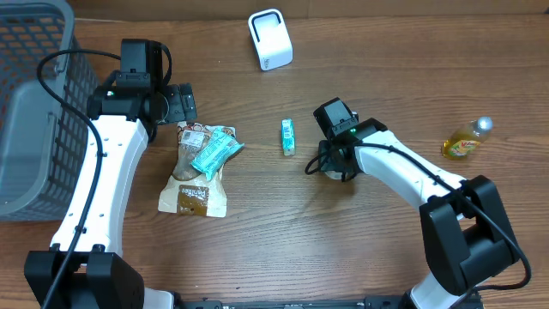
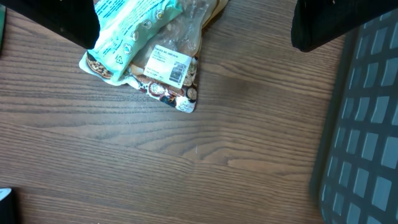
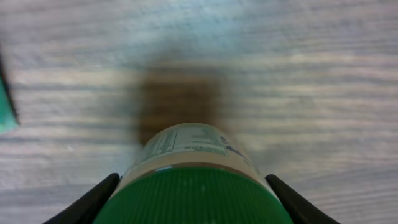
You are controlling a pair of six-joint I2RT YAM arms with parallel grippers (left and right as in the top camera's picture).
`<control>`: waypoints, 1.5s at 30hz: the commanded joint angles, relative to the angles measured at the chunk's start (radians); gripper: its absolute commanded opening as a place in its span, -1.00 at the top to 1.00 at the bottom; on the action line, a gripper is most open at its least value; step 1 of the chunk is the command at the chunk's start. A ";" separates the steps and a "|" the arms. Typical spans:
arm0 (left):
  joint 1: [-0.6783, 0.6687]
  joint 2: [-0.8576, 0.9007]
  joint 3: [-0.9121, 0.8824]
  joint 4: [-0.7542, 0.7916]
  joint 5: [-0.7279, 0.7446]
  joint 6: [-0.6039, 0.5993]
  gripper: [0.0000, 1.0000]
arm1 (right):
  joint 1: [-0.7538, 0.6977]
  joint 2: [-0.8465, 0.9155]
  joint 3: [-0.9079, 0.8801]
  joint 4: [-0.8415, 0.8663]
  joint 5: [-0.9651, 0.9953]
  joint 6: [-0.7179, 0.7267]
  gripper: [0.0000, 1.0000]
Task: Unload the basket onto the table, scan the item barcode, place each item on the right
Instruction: 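Lift the green jar with the right gripper, then tilt the held jar sideways, turning its label upward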
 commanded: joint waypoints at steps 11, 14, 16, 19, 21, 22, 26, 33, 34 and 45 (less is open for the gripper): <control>0.005 -0.008 0.007 0.002 -0.014 0.012 -0.99 | -0.093 -0.001 0.414 -0.301 -0.403 0.004 -0.04; 0.005 -0.008 0.007 0.002 -0.014 0.012 -0.99 | -0.103 -0.001 0.444 -0.327 -0.581 0.004 -0.03; 0.005 -0.008 0.007 0.002 -0.013 0.012 -0.99 | -0.103 -0.001 0.444 -0.344 -0.696 0.005 -0.03; 0.005 -0.008 0.007 0.002 -0.014 0.012 -0.99 | -0.103 -0.001 0.444 -0.390 -0.809 0.005 -0.05; 0.005 -0.008 0.007 0.002 -0.013 0.012 -0.99 | -0.103 -0.001 0.444 -0.423 -0.872 0.005 -0.11; 0.005 -0.008 0.007 0.002 -0.014 0.012 -0.99 | -0.103 -0.001 0.444 -0.434 -0.891 0.005 -0.11; 0.005 -0.008 0.007 0.002 -0.014 0.012 -0.99 | -0.103 -0.001 0.444 -0.474 -0.974 0.005 -0.11; 0.005 -0.008 0.007 0.002 -0.013 0.012 -0.99 | -0.103 -0.001 0.444 -0.494 -1.107 0.005 -0.11; 0.005 -0.008 0.007 0.002 -0.014 0.012 -0.99 | -0.103 -0.001 0.444 -0.494 -1.120 0.005 -0.13; 0.005 -0.008 0.007 0.002 -0.014 0.012 -0.99 | -0.103 -0.001 0.444 -0.494 -1.149 0.009 -0.13</control>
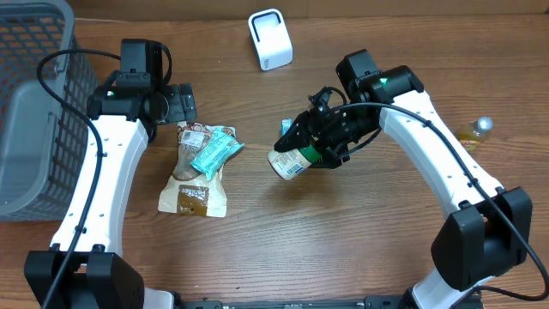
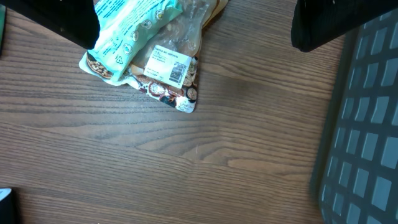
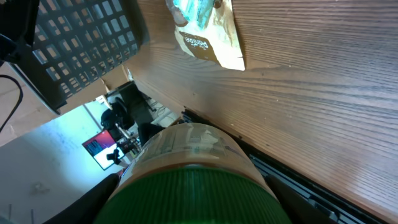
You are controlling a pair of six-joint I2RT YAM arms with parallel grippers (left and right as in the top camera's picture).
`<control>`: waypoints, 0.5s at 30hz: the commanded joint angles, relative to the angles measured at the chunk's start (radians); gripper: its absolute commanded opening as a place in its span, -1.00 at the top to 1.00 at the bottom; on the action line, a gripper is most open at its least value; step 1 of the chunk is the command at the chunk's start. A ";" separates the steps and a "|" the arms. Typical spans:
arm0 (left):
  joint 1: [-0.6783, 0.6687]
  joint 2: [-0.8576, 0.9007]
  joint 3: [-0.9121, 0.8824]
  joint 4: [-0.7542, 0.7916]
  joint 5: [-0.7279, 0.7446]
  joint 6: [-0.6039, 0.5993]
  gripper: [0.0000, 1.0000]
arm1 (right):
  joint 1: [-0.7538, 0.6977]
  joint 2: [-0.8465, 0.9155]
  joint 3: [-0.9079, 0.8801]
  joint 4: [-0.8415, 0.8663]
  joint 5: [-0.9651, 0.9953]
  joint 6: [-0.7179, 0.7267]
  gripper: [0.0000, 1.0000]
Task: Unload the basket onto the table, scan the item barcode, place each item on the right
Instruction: 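Tilt the held jar sideways, turning its label upward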
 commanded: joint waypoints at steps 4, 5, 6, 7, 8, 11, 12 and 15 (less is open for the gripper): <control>0.005 -0.008 0.007 0.002 -0.014 0.012 -0.99 | -0.002 -0.003 0.025 0.002 -0.069 0.004 -0.13; 0.005 -0.008 0.007 0.002 -0.014 0.012 -0.99 | -0.002 -0.003 0.025 0.002 -0.074 0.004 -0.13; 0.005 -0.008 0.007 0.002 -0.014 0.012 -0.99 | -0.002 -0.003 0.025 0.002 -0.074 0.005 -0.13; 0.005 -0.008 0.007 0.002 -0.014 0.012 -0.99 | -0.002 -0.003 0.025 0.002 -0.075 0.005 -0.13; 0.005 -0.008 0.007 0.002 -0.014 0.012 -0.99 | -0.002 -0.003 0.025 0.002 -0.075 0.005 -0.13; 0.005 -0.008 0.007 0.002 -0.014 0.012 -0.99 | -0.002 -0.003 0.025 0.002 -0.077 0.004 -0.13; 0.005 -0.008 0.007 0.002 -0.014 0.012 -0.99 | -0.002 -0.003 0.025 0.002 -0.081 0.004 -0.13; 0.005 -0.008 0.007 0.002 -0.013 0.012 -0.99 | -0.002 -0.003 0.025 0.010 -0.068 0.000 -0.14</control>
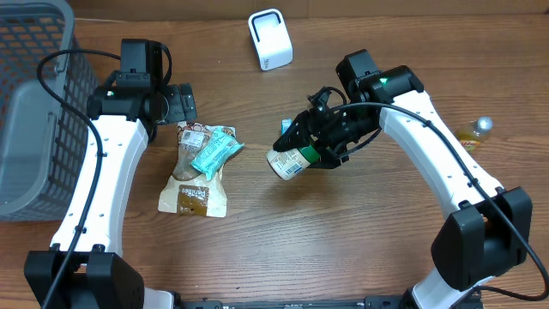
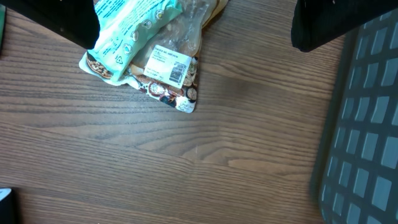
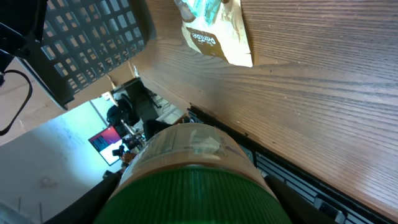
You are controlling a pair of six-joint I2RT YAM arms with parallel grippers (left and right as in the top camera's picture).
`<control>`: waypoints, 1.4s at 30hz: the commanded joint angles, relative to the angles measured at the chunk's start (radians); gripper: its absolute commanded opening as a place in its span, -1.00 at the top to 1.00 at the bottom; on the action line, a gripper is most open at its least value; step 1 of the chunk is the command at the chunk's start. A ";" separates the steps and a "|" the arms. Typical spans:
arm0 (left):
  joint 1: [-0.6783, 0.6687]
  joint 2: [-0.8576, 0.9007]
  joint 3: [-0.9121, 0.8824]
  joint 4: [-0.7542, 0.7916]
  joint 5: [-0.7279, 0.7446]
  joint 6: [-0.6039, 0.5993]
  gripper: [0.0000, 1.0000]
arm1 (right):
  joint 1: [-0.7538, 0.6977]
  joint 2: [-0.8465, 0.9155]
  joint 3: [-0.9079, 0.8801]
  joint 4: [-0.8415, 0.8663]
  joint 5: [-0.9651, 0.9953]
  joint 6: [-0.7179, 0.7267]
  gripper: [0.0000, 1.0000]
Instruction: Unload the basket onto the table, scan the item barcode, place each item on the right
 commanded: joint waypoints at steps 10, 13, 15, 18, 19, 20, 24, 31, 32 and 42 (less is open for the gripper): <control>0.005 -0.008 0.007 0.002 -0.013 0.012 -0.99 | -0.002 -0.003 0.024 0.077 0.705 0.000 0.09; 0.005 -0.008 0.007 0.002 -0.014 0.012 -1.00 | -0.002 -0.003 0.019 0.093 0.877 0.000 0.02; 0.005 -0.008 0.007 0.002 -0.014 0.012 -0.99 | -0.002 -0.003 0.012 0.107 0.942 0.000 -0.04; 0.005 -0.008 0.007 0.002 -0.014 0.012 -0.99 | -0.002 -0.002 -0.010 0.146 0.987 0.000 -0.03; 0.005 -0.008 0.007 0.002 -0.014 0.012 -1.00 | -0.002 -0.001 -0.017 0.161 0.989 0.000 -0.03; 0.005 -0.008 0.007 0.002 -0.014 0.012 -0.99 | -0.002 -0.001 -0.026 0.179 0.988 0.000 -0.01; 0.005 -0.008 0.007 0.002 -0.014 0.012 -0.99 | -0.002 -0.001 -0.079 0.254 1.010 0.000 0.09; 0.005 -0.008 0.007 0.002 -0.014 0.012 -0.99 | -0.002 -0.001 -0.219 0.394 1.041 0.000 0.03; 0.005 -0.008 0.007 0.002 -0.014 0.012 -0.99 | -0.002 -0.001 -0.239 0.412 1.046 0.000 0.03; 0.005 -0.008 0.007 0.002 -0.014 0.012 -0.99 | -0.002 -0.001 -0.416 0.614 1.101 0.000 0.00</control>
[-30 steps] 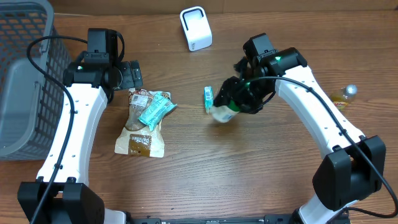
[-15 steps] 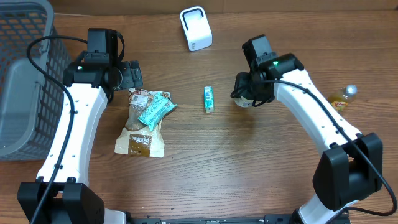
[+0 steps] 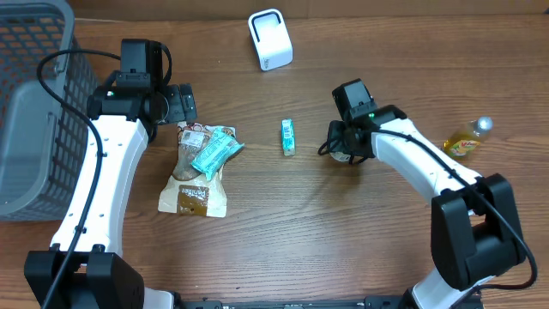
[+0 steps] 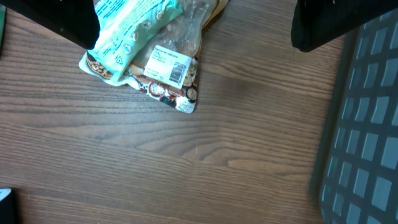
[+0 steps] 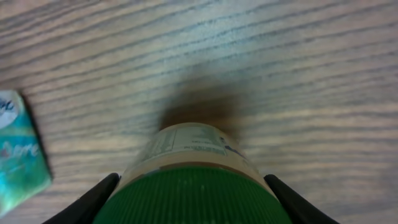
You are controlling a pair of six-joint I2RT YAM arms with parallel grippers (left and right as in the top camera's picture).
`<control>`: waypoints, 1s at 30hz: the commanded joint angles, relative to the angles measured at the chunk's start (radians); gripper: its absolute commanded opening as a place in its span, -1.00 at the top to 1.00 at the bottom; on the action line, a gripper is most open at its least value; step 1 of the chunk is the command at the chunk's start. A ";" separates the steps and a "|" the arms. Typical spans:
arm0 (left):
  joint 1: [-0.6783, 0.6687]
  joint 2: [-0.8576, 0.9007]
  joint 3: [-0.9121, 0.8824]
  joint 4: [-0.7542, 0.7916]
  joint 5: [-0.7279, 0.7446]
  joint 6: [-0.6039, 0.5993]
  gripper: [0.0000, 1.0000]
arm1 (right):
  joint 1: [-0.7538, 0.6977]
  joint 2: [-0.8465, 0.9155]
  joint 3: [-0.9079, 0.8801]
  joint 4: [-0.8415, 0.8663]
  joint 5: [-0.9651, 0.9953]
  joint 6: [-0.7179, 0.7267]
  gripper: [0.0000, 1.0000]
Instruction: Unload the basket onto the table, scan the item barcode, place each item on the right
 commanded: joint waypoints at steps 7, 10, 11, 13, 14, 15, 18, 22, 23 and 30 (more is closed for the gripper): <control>0.005 -0.008 0.007 0.003 -0.014 0.012 -0.99 | -0.002 -0.001 -0.072 0.073 0.024 0.001 -0.30; 0.005 -0.008 0.007 0.003 -0.014 0.012 -0.99 | -0.002 -0.002 -0.072 0.063 0.024 -0.009 -0.47; 0.005 -0.008 0.007 0.003 -0.014 0.012 -0.99 | -0.002 -0.002 -0.069 0.058 0.023 -0.023 -0.50; 0.005 -0.008 0.007 0.003 -0.014 0.012 -0.99 | -0.002 -0.002 -0.050 0.038 0.024 -0.033 -0.63; 0.005 -0.008 0.007 0.003 -0.014 0.012 -0.99 | -0.003 -0.002 -0.028 0.016 0.024 -0.033 -0.66; 0.005 -0.008 0.007 0.003 -0.014 0.012 -0.99 | -0.003 -0.002 0.000 -0.014 0.024 -0.033 -0.69; 0.005 -0.008 0.007 0.003 -0.014 0.012 -0.99 | -0.003 -0.002 0.122 -0.142 0.024 -0.034 -0.79; 0.005 -0.008 0.007 0.003 -0.014 0.012 -0.99 | -0.003 -0.002 0.298 -0.332 0.024 -0.034 -0.83; 0.005 -0.008 0.007 0.003 -0.013 0.012 -0.99 | -0.003 -0.002 0.336 -0.373 0.023 -0.034 -0.85; 0.005 -0.008 0.007 0.003 -0.014 0.012 -1.00 | -0.003 0.032 0.382 -0.428 -0.022 -0.163 -1.00</control>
